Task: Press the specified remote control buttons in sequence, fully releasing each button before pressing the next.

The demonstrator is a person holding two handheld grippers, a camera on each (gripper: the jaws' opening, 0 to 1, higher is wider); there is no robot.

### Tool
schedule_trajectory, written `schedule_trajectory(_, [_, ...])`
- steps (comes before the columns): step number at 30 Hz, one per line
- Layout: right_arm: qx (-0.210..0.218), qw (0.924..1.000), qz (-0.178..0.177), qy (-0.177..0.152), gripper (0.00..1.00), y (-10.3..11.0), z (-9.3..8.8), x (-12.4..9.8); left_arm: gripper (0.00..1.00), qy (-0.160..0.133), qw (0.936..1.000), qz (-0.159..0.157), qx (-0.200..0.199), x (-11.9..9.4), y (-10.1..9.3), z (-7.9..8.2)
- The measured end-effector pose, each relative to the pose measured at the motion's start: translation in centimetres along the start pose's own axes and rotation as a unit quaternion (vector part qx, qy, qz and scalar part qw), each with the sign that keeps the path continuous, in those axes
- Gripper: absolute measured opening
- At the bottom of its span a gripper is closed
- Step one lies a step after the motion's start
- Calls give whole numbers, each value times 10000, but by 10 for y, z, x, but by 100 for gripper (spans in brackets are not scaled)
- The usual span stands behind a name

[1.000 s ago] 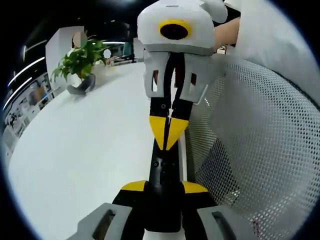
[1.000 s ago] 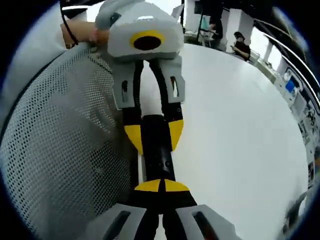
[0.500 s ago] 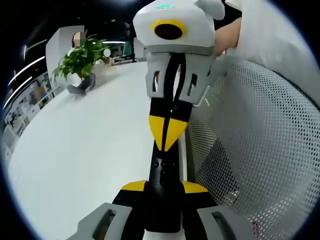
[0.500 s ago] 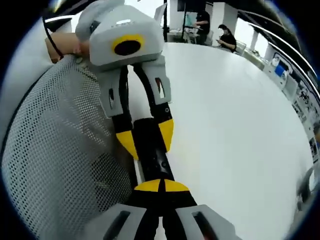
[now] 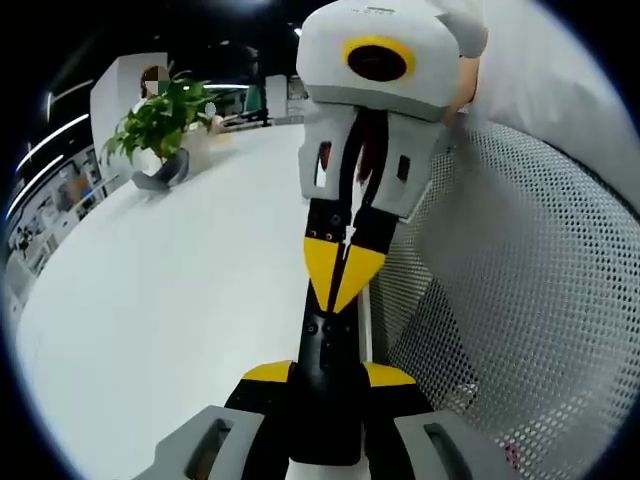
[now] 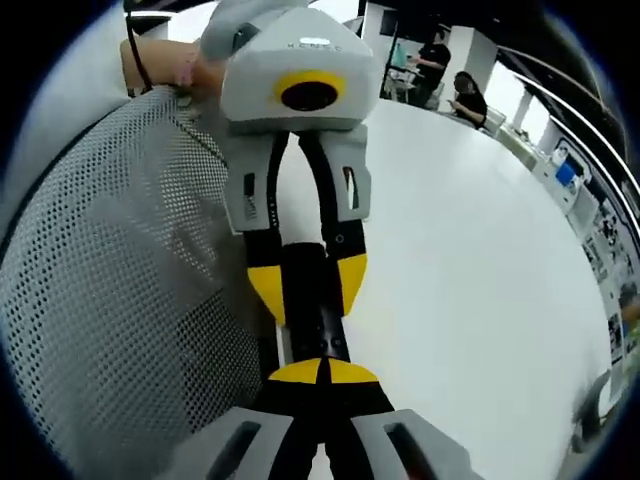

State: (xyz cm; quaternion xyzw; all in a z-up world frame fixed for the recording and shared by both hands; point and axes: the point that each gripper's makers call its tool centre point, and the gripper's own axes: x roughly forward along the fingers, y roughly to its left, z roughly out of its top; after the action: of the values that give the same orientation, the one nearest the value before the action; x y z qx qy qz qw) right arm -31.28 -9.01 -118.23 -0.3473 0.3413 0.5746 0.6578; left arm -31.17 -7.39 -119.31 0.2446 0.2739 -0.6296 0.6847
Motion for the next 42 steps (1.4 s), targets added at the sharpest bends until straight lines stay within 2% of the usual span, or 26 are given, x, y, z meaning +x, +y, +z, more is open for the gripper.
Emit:
schedule_trajectory(5, [-219, 9995, -19, 206, 0, 1, 0, 2, 24, 5, 10000, 0, 11, 0, 0, 0])
schedule_trajectory(8, [-209, 9995, -59, 240, 0, 0, -1, 2, 24, 17, 10000, 6, -8, -1, 0, 0])
schedule_trajectory(15, [321, 9993, -150, 83, 0, -4, 0, 2, 24, 56, 10000, 55, -30, -1, 1, 0])
schedule_trajectory(23, [105, 9995, -280, 37, 0, 0, 0, 0, 24, 81, 9999, 77, -76, -2, 0, 0])
schedule_trajectory(28, [79, 9998, -159, -7, 0, 5, 4, 1, 24, 78, 9999, 71, -79, -2, 0, 1])
schedule_trajectory(33, [-112, 9997, -191, 78, 0, 5, 4, 2, 24, 74, 9999, 62, -70, -2, 0, 1])
schedule_trajectory(35, [-84, 10000, 35, -35, 0, 14, 7, 4, 24, 66, 9999, 55, -69, -2, 0, 1])
schedule_trajectory(38, [-350, 9992, -154, 66, 0, 13, 7, 4, 24, 63, 9999, 55, -79, -1, 1, 1])
schedule_trajectory(42, [-282, 9995, -155, 69, 0, 13, 8, 5, 24, 68, 9999, 55, -79, -1, 1, 1])
